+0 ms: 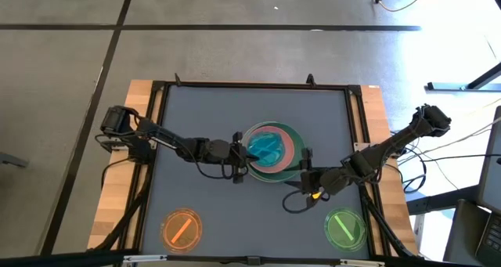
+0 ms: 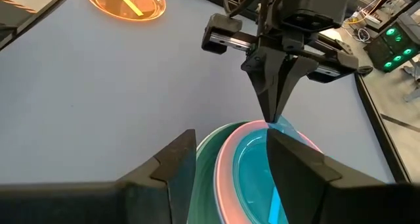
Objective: Stack plastic plates
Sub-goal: Stack the transparent blue plate on top of the other transparent blue plate, then stack the transparent orange plate on top of the transparent blue plate
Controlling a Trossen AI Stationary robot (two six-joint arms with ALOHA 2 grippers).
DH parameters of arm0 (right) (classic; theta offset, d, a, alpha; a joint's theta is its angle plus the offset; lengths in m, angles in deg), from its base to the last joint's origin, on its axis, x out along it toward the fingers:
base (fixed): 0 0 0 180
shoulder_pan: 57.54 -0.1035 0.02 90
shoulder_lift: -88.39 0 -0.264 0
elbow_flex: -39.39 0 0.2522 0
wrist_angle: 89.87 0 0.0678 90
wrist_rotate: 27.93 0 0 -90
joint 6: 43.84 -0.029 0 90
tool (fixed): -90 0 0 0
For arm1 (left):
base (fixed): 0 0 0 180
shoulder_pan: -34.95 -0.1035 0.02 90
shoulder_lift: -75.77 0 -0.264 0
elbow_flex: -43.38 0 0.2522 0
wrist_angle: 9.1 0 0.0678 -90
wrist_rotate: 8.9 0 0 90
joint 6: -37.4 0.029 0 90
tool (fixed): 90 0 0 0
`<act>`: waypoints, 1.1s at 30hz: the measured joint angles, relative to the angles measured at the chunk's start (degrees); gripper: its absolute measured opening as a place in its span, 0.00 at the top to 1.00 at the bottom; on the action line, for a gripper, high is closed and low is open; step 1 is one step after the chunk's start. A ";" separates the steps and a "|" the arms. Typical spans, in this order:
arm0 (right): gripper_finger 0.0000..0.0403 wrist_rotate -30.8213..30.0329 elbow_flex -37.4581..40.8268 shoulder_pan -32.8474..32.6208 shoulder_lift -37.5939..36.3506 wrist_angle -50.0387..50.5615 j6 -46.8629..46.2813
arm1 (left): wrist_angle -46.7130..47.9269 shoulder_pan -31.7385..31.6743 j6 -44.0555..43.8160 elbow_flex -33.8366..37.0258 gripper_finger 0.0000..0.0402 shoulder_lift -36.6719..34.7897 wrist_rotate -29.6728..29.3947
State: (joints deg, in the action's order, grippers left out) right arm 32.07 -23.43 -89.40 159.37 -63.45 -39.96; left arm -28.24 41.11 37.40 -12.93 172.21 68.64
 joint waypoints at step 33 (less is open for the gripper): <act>0.55 0.00 0.00 0.00 0.04 0.85 -2.12 | 44.92 6.49 -12.97 0.01 0.64 -25.43 17.85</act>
State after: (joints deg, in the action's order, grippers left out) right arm 32.07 -23.43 -89.40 159.41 -62.60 -42.08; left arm 16.68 47.60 24.44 -12.91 146.78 86.50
